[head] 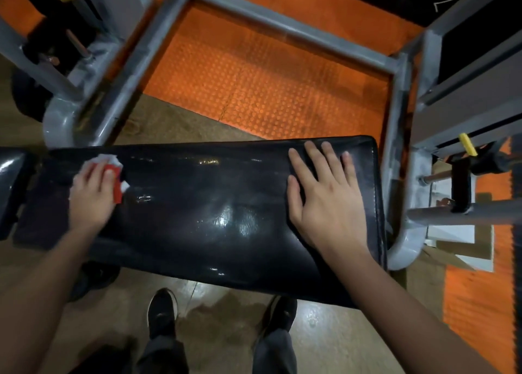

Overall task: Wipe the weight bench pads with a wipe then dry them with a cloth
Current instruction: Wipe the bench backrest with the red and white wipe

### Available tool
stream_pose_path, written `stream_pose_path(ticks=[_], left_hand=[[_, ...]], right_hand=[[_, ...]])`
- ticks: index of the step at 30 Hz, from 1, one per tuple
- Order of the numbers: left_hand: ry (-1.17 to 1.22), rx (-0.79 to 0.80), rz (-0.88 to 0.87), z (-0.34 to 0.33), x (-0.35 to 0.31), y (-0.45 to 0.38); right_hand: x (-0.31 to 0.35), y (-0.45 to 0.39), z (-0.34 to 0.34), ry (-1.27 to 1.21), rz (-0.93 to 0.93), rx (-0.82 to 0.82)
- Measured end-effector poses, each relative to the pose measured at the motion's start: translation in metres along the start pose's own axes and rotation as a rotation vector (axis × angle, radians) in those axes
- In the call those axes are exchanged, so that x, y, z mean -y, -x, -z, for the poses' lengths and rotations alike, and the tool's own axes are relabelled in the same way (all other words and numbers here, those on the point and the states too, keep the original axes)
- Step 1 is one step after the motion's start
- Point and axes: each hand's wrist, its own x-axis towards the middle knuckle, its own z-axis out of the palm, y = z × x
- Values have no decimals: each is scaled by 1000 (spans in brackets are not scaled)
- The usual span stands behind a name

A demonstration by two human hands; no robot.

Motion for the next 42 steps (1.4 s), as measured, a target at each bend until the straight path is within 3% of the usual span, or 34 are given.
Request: stream_pose_path(ticks=[3, 5, 9, 11, 15, 21, 25, 31, 33, 37, 39, 42], left_hand=[[18, -32, 203, 6, -14, -5], [15, -67, 224, 6, -41, -1], [173, -27, -92, -2, -138, 47], [123, -19, -266, -9, -198, 84], [136, 55, -384, -19, -268, 144], [142, 141, -473, -8, -257, 145], [93, 143, -507, -8, -196, 112], [-45, 6, -140, -1, 0, 25], [-28, -1, -39, 1, 21, 13], [90, -107, 133, -1, -37, 26], [120, -132, 3, 0, -89, 49], [82, -44, -171, -8, -188, 104]], right_hand=[[2, -3, 3, 11, 17, 5], [5, -3, 6, 17, 9, 9], [7, -3, 10, 8, 3, 21], [8, -3, 13, 5, -6, 32], [9, -3, 14, -2, -6, 24], [7, -1, 12, 18, 1, 22], [6, 0, 9, 17, 14, 14], [2, -1, 2, 29, 29, -30], [3, -2, 1, 25, 34, -47], [5, -3, 5, 26, 35, -49], [7, -3, 8, 26, 32, -35], [8, -3, 12, 30, 24, 0]])
